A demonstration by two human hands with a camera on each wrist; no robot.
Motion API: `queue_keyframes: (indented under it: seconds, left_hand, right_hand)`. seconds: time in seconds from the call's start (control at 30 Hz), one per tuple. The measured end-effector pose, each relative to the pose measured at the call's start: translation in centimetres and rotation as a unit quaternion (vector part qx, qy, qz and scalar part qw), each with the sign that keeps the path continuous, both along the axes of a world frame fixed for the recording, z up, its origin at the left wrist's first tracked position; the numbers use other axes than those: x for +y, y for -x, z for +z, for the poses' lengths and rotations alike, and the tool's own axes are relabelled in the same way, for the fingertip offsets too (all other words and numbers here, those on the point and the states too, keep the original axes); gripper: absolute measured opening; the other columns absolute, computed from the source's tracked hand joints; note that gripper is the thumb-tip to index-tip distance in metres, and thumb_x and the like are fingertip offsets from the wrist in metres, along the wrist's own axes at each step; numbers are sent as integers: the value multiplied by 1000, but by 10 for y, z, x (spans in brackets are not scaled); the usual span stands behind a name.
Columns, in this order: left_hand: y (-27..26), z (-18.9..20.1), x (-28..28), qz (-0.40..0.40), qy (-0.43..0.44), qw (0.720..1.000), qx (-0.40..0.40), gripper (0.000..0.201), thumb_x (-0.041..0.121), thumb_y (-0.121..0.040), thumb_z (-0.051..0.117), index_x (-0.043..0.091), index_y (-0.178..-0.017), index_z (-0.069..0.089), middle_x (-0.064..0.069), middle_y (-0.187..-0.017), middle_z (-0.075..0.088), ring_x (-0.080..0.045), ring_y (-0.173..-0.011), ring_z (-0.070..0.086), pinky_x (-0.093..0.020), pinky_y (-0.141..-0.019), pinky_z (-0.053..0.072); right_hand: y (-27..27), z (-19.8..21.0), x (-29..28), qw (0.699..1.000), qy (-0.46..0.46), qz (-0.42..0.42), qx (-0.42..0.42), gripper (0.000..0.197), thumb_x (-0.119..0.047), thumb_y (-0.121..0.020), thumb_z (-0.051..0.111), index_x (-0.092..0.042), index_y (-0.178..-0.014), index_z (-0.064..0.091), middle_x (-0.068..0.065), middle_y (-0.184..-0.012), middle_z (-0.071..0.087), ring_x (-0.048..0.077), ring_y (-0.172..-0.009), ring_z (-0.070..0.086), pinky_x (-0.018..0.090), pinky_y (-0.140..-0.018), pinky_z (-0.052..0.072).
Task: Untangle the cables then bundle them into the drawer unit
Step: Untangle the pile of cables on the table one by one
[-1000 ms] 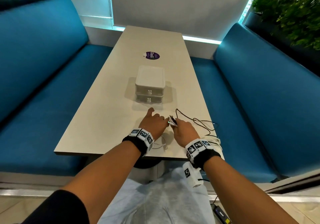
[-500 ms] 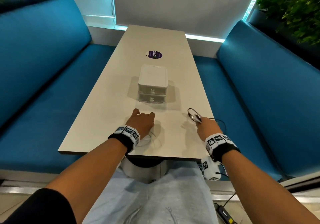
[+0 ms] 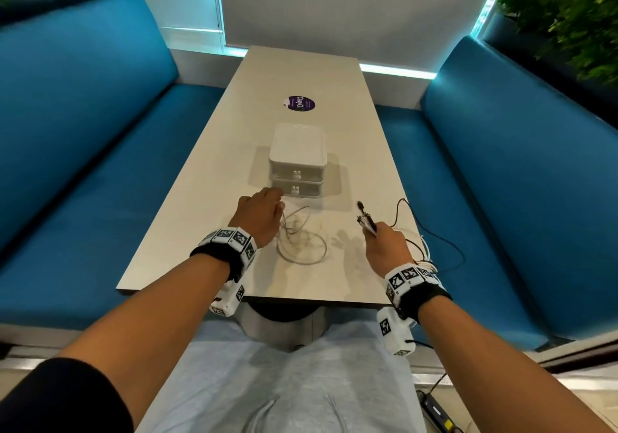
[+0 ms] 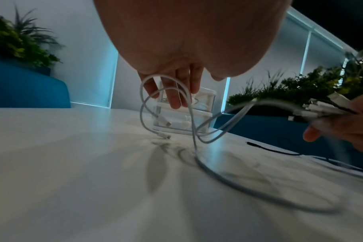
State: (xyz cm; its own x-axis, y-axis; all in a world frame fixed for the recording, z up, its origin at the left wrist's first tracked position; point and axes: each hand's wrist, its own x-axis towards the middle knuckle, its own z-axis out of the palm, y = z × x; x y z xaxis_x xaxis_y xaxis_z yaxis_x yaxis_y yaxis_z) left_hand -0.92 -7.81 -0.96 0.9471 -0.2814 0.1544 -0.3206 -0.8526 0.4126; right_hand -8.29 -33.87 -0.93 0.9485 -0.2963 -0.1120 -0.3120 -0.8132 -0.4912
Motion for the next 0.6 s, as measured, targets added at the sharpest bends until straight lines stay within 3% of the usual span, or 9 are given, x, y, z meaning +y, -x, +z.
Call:
queue_keyframes:
  seconds: [0.1, 0.23, 0.37, 0.5, 0.6]
  left_hand:
    - [4, -2, 15, 13, 8, 1000, 8, 38, 14, -102, 39, 15, -139, 45, -6, -141, 49, -29, -121, 52, -42, -104, 30]
    - [13, 1, 26, 34, 37, 999, 20, 40, 13, -99, 43, 16, -139, 46, -3, -148, 39, -33, -120, 49, -40, -105, 32]
    - [14, 0, 35, 41, 55, 997, 29, 48, 9, -93, 48, 16, -141, 41, -2, -150, 33, -40, -114, 48, -41, -101, 38]
    - [9, -7, 49, 79, -10, 997, 21, 60, 2, -84, 54, 12, -142, 40, -8, -149, 35, -36, -124, 45, -40, -108, 32]
    - [12, -8, 58, 92, -79, 991, 51, 39, 3, -92, 46, 20, -126, 54, -3, -134, 54, -28, -115, 53, -38, -102, 31]
  right_hand:
    - [-4, -2, 7, 998, -57, -8, 18, 26, -25, -98, 46, -11, -102, 68, 10, -103, 68, 33, -97, 62, 32, -78, 46]
    - [-7, 4, 17, 995, -99, -19, 20, 26, -23, -99, 46, -14, -97, 70, 1, -90, 62, 28, -96, 61, 26, -74, 39]
    - [-10, 12, 27, 995, -99, -15, 28, 24, -28, -97, 50, -13, -96, 69, 7, -91, 65, 30, -92, 62, 27, -70, 39]
    - [-11, 9, 31, 997, -58, 5, 47, 25, -24, -92, 48, -8, -99, 65, 15, -97, 67, 33, -87, 62, 31, -68, 45]
    - [-9, 5, 34, 996, -48, 26, 67, 30, -24, -95, 47, -4, -111, 63, 18, -108, 65, 36, -99, 61, 34, -78, 47]
